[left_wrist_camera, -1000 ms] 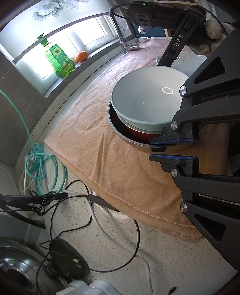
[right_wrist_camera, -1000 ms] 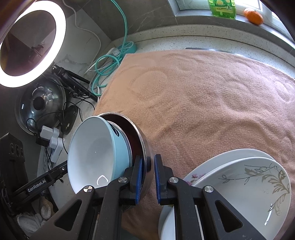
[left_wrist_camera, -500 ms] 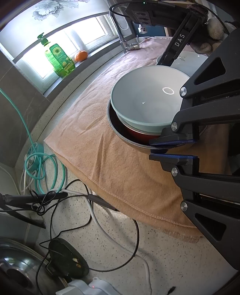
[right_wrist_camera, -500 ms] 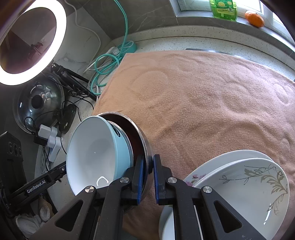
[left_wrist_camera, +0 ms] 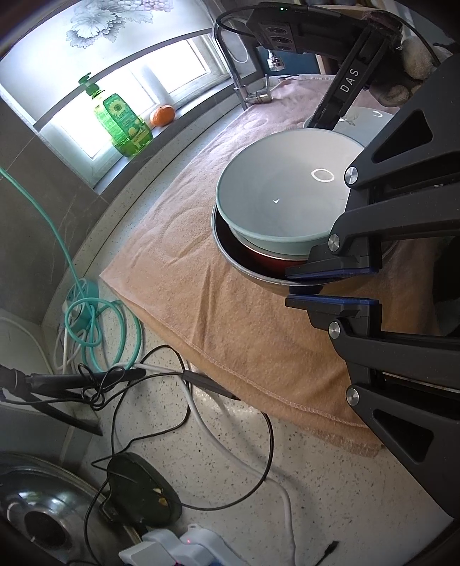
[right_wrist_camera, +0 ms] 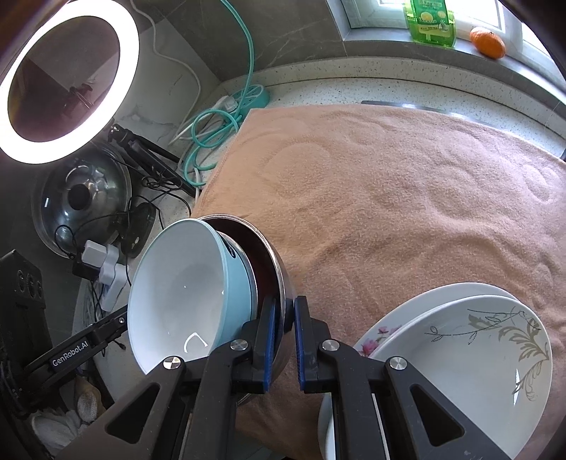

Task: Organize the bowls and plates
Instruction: 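Carry the nested bowls with both tools and lower onto the plate stack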

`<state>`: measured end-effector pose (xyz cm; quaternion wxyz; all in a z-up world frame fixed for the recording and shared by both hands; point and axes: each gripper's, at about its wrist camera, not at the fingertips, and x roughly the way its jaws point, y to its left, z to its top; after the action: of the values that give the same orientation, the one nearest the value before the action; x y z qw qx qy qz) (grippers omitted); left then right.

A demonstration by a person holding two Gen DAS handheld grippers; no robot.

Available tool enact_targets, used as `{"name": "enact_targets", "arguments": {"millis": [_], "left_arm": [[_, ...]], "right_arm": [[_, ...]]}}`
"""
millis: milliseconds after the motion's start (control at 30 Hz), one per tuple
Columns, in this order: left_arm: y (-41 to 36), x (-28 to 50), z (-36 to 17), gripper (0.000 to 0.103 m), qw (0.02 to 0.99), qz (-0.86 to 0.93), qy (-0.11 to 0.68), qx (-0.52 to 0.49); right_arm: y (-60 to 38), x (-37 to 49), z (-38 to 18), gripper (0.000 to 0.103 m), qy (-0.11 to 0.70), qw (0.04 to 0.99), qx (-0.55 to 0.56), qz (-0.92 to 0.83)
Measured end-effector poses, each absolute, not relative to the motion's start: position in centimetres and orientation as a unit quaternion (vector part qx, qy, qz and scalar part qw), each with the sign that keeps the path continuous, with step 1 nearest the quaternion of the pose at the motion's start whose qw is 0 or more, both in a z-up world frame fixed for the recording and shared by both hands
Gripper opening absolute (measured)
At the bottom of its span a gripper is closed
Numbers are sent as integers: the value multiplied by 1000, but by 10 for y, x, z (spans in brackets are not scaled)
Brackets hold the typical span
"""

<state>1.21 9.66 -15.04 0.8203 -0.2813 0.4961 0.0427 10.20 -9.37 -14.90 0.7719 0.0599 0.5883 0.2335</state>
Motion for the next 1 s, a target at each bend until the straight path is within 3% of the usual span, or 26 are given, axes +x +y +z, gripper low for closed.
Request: {"name": "enact_targets", "arguments": {"millis": [1000], "left_arm": [[35,20,-106,7,847,-36,476,-234]], "right_arm": [[-166,70,-100,9,550,806,108,192]]}}
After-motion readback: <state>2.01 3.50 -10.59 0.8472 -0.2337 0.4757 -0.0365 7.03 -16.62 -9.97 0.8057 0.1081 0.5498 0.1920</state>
